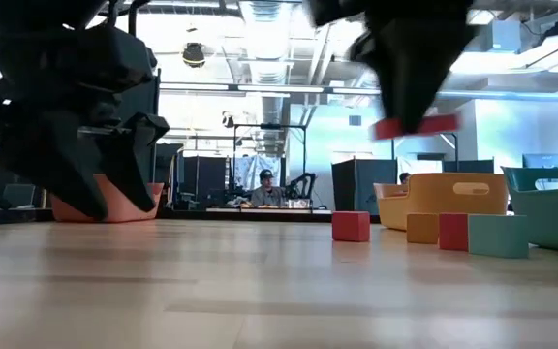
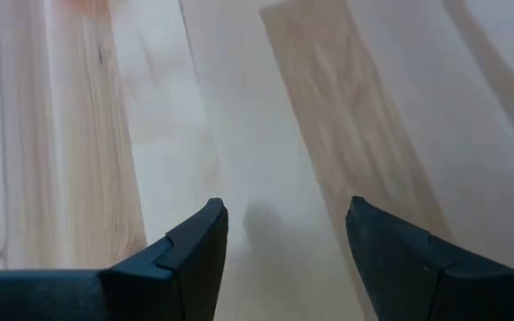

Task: Sort blocks by size
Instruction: Put the small rectangular orange block into the green bin

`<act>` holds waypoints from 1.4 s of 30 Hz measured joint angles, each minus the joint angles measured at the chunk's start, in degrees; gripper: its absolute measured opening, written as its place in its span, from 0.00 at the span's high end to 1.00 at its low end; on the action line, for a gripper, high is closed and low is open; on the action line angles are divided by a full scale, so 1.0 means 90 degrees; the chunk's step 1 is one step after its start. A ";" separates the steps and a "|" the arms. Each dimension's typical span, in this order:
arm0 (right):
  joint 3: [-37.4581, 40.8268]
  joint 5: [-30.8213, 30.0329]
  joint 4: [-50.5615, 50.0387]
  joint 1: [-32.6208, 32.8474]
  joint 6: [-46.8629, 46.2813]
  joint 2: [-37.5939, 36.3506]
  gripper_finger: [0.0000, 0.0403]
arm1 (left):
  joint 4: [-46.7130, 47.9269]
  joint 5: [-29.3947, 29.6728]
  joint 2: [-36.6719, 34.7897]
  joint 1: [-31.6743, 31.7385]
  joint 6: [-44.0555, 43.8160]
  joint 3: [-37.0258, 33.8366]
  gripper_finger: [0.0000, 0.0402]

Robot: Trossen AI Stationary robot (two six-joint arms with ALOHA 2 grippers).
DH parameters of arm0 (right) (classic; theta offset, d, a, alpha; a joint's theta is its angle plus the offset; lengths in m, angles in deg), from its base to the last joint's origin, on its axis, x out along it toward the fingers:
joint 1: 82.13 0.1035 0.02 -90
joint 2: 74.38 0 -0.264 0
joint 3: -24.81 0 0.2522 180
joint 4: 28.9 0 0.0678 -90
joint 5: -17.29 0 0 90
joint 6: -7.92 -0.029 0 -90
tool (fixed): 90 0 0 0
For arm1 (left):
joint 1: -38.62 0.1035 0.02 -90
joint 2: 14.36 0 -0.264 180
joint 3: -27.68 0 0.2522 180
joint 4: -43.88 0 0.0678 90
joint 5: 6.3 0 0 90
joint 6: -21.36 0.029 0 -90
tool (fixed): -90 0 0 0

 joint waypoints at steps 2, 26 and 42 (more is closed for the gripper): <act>0.0000 -0.0283 -0.0526 0.0203 -0.0615 -0.0182 0.60 | -0.0136 0.0000 0.0000 0.0000 0.0105 0.0000 0.45; 0.1718 -0.0518 -0.2107 0.2435 -0.5972 -0.0668 0.59 | -0.1520 0.0005 0.0000 0.0357 0.1327 0.0000 0.45; 0.4619 -0.0632 0.0547 0.2532 -0.7307 -0.2970 0.57 | -0.2919 -0.1112 0.0002 0.1488 0.1605 0.0000 0.45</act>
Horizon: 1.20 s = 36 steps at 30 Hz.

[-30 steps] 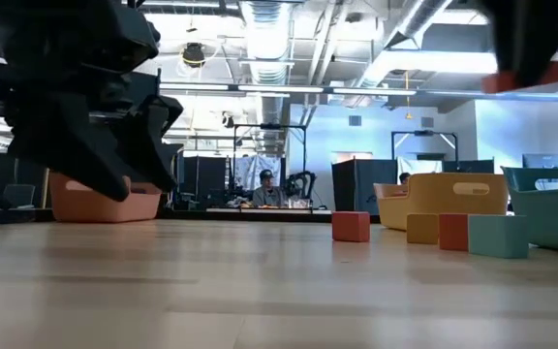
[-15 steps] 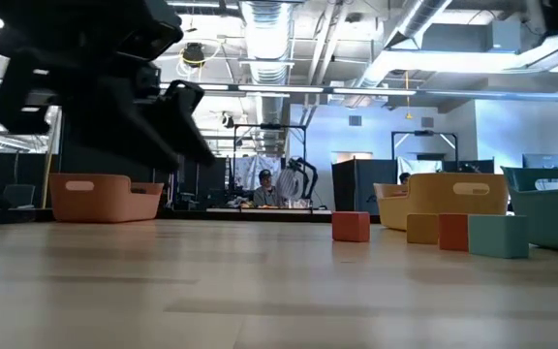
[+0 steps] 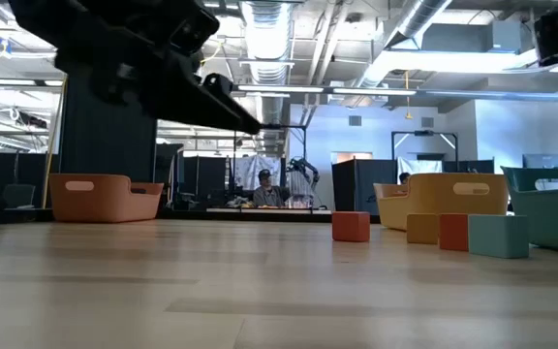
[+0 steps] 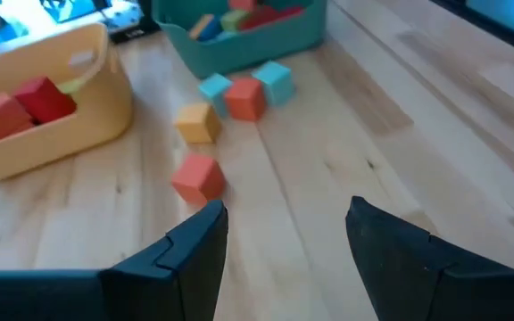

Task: Sort blocks by size
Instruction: Put the small rectangular orange block into the green bin, then put the top square orange block into the orange bin

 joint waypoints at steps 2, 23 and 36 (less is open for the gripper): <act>0.0119 -0.0004 0.0078 -0.0075 0.0042 -0.0139 0.55 | -0.0111 -0.0195 0.0000 0.0177 -0.0002 0.0000 0.45; -0.0215 -0.0691 -0.0525 -0.0342 0.0509 -0.0325 0.37 | -0.0579 -0.1488 0.0725 0.1326 0.0549 0.0384 0.45; -0.0600 -0.1522 0.1100 -0.0276 0.1354 -0.0325 0.37 | 0.0790 -0.2453 0.2510 0.1782 0.1432 0.2278 0.45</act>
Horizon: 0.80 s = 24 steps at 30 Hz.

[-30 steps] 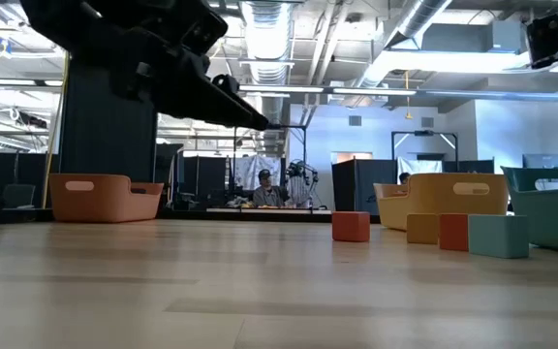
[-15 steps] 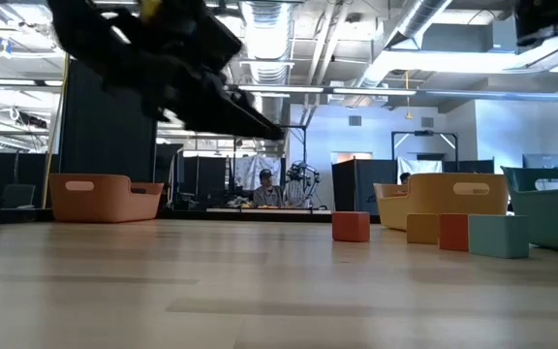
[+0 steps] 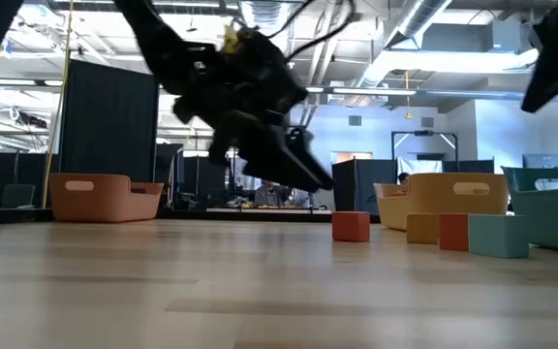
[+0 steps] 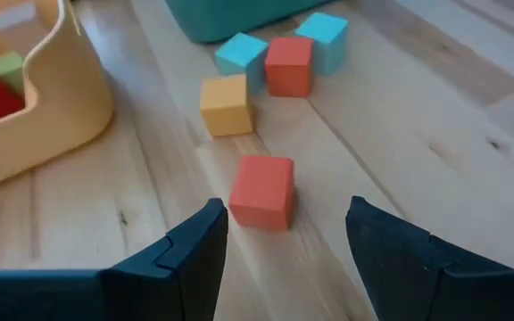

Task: Sort blocks by size
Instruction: Put the top square orange block into the orange bin

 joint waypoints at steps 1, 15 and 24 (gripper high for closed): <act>0.0000 -0.0062 0.0120 0.0000 0.0079 0.0000 0.37 | 0.0108 -0.0018 0.0100 0.0008 0.0066 0.0163 0.45; 0.0000 -0.0396 0.0719 0.0027 0.0491 0.0005 0.37 | 0.0580 -0.0356 0.0303 0.0179 0.0552 0.0655 0.45; 0.0000 -0.0469 0.1051 -0.0062 0.0597 0.0056 0.37 | 0.0400 -0.0656 0.0472 0.0253 0.0672 0.0699 0.45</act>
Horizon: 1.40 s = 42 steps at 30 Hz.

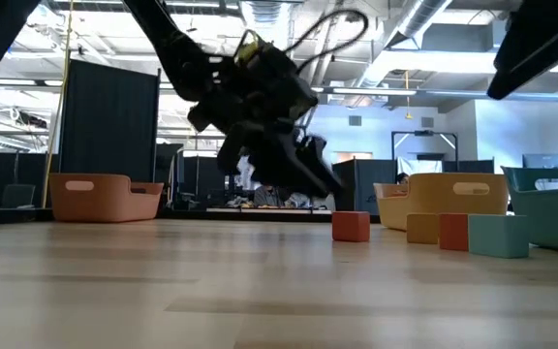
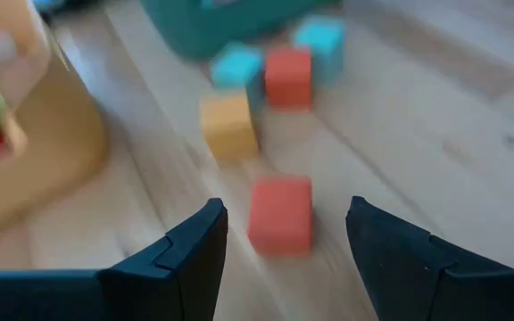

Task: Sort blocks by size
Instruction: Put the top square orange block into the orange bin

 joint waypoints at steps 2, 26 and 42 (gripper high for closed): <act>0.0000 0.0000 0.0112 -0.0036 0.0069 0.0071 0.37 | 0.0012 -0.0004 0.0129 -0.0006 -0.0019 -0.0015 0.45; 0.0002 -0.0023 0.0423 -0.0162 0.0283 0.0284 0.37 | 0.0667 -0.0259 0.1266 -0.0254 0.0055 0.1124 0.47; 0.0002 -0.0072 0.0447 -0.0162 0.0275 0.0284 0.37 | 0.1503 0.0060 0.1056 -0.0283 0.0228 0.1129 0.69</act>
